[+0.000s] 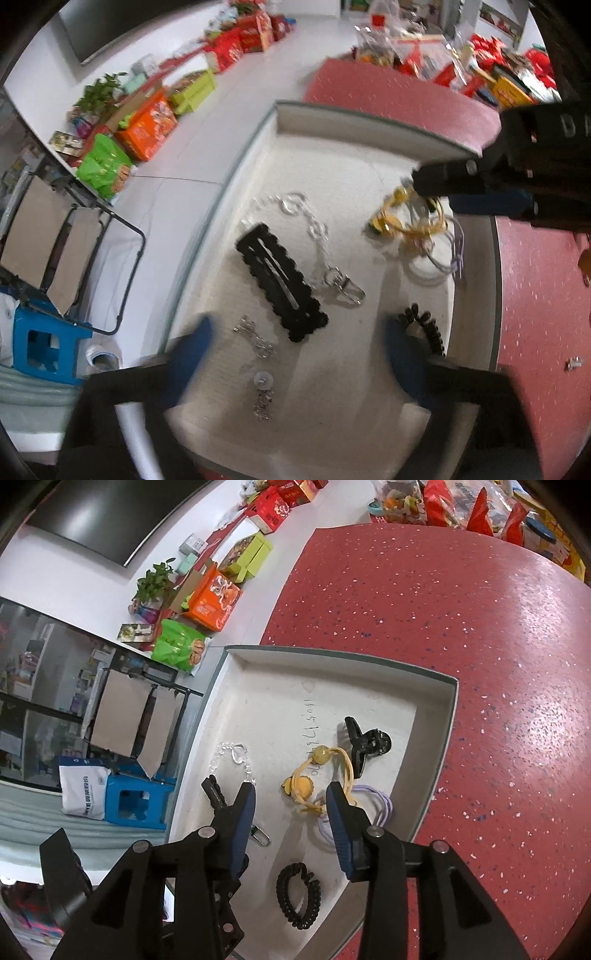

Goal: Organize jewelry
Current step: 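Open both tools to drop the snap clip and yellow hair tie into the tray, then move both open tools back over the silver barrette and brown coil hair tie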

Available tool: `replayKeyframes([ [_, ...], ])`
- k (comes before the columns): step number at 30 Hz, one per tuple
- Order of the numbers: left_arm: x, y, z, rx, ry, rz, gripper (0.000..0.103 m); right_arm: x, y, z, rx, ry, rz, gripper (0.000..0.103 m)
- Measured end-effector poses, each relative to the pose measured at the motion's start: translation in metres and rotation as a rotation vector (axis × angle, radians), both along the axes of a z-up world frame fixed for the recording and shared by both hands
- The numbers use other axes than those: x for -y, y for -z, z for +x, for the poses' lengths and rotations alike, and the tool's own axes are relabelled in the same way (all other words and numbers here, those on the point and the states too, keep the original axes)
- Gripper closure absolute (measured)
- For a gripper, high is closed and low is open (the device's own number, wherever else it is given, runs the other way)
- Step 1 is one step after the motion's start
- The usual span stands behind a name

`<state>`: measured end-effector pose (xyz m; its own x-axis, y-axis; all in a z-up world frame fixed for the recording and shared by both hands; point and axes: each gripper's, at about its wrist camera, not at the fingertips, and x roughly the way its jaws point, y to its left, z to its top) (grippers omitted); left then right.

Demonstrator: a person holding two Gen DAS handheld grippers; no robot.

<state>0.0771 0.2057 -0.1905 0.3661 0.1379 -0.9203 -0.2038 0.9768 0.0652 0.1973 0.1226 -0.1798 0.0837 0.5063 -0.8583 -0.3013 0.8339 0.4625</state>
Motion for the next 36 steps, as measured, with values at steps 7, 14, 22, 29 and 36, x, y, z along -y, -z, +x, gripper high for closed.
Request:
replayKeyframes([
  [7, 0.004, -0.002, 0.0, 0.0, 0.004, 0.006, 0.001, 0.004, -0.002, -0.003, -0.003, 0.004, 0.007, 0.058],
  [14, 0.002, -0.001, -0.001, -0.023, -0.012, 0.027, 0.001, 0.008, -0.007, -0.006, 0.002, 0.001, 0.02, 0.049],
  [22, 0.004, -0.001, -0.001, -0.031, -0.003, 0.033, 0.001, 0.018, -0.01, -0.01, 0.0, 0.021, 0.037, 0.033],
  [29, 0.007, -0.003, -0.002, -0.041, 0.004, 0.021, 0.001, 0.025, -0.016, -0.016, 0.022, 0.032, 0.038, 0.016],
  [36, 0.008, -0.004, -0.004, -0.056, 0.01, 0.013, 0.001, 0.027, -0.026, -0.031, 0.099, 0.023, -0.027, 0.015],
])
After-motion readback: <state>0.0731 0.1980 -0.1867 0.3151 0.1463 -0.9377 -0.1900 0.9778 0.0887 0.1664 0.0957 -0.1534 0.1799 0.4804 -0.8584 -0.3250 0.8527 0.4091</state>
